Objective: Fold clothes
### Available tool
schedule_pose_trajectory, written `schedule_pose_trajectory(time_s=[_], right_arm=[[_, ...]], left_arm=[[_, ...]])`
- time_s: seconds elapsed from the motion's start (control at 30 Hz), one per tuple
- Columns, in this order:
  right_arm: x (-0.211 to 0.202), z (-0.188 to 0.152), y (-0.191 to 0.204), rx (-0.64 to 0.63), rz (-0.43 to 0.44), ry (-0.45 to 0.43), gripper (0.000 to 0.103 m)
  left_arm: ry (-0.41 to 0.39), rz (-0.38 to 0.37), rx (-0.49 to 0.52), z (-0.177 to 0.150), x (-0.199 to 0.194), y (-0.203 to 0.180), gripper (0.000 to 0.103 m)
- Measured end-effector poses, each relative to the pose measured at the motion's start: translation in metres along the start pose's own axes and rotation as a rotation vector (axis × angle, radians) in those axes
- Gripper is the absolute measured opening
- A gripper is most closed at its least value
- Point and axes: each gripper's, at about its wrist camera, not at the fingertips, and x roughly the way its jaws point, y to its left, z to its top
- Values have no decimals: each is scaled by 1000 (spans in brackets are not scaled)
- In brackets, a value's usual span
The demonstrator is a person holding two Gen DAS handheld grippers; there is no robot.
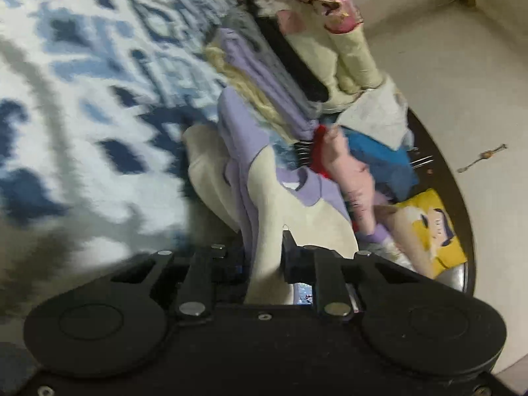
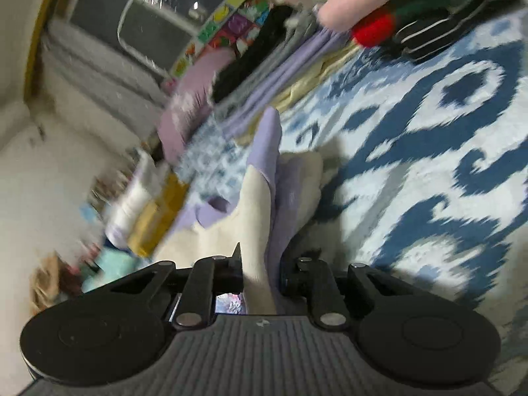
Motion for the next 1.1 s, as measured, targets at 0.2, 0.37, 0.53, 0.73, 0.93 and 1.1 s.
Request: schedule_pose_trajectory(time_s=[0.2,0.37,0.53,0.73,0.93,1.1], right_arm=[[-43,35,-3,-1,71,-131,20],[-69,84,-5,-29,83,-268,20],[-83,134,-21,-42,96,-391,20],[-96,192,-42,-57,93,-525,20],[-97,232,-64,-101,34,-642,20],[-89,250,-90,-76,-24,-666,20]], left_arm=[[-17,-127,30,13,32,-43,17],[-15,-221,53,32,74,-82,17],[3,-303,101,64,123,-127,17],[39,-355,192,98,186,-171,17],[55,-419,235,121,242,-180,17],[87,-432,214,122,280,-162,17]])
